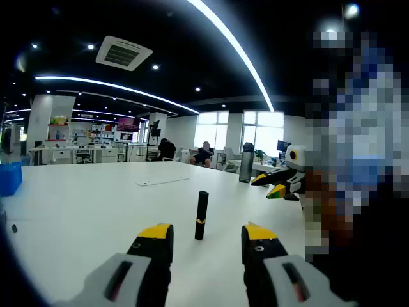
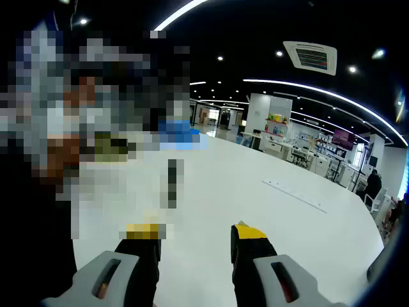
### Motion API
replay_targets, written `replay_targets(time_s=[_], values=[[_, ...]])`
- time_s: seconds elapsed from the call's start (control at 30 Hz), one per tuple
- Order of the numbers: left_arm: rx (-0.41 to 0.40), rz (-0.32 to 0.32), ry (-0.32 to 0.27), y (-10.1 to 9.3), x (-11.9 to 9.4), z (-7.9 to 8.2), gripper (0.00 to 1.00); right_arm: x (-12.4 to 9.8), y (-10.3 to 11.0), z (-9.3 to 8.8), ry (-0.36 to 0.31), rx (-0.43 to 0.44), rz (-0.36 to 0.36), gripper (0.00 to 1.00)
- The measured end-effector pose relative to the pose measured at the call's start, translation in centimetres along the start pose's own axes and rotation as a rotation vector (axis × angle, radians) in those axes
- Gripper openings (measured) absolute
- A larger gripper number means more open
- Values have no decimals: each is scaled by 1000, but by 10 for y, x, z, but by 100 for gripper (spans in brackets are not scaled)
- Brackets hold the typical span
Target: Unscrew the lipstick cap, remove the lipstick, and put the cap back on the lipstick
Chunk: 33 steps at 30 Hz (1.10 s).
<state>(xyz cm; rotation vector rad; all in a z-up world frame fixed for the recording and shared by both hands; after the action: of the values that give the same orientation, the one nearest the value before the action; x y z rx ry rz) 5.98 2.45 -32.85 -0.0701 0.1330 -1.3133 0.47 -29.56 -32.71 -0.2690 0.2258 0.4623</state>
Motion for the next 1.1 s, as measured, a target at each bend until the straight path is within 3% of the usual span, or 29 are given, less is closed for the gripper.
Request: replay_targets(time_s=[0.63, 0.87, 1.1], values=[[-3, 0, -6, 0, -1, 1, 44, 3, -4, 0, 3, 7, -16, 42], [-4, 12, -4, 3, -1, 1, 44, 9, 0, -2, 15, -2, 10, 42], [7, 6, 1, -1, -1, 1, 44, 5, -10, -2, 12, 4, -5, 42]])
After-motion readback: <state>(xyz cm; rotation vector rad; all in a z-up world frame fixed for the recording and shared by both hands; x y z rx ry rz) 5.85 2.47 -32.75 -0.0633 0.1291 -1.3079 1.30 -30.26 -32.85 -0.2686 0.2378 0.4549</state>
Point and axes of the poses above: the point that each gripper's makers call its tool centre point, and the gripper's own axes: x roughly forward along the fingers, y roughly to its left, z roughly out of its top, the point moved 7 cm from there along -x, roughly backward along the fingers, and after that the axes turned 15 degrees about -z, right-handed, at the moved point
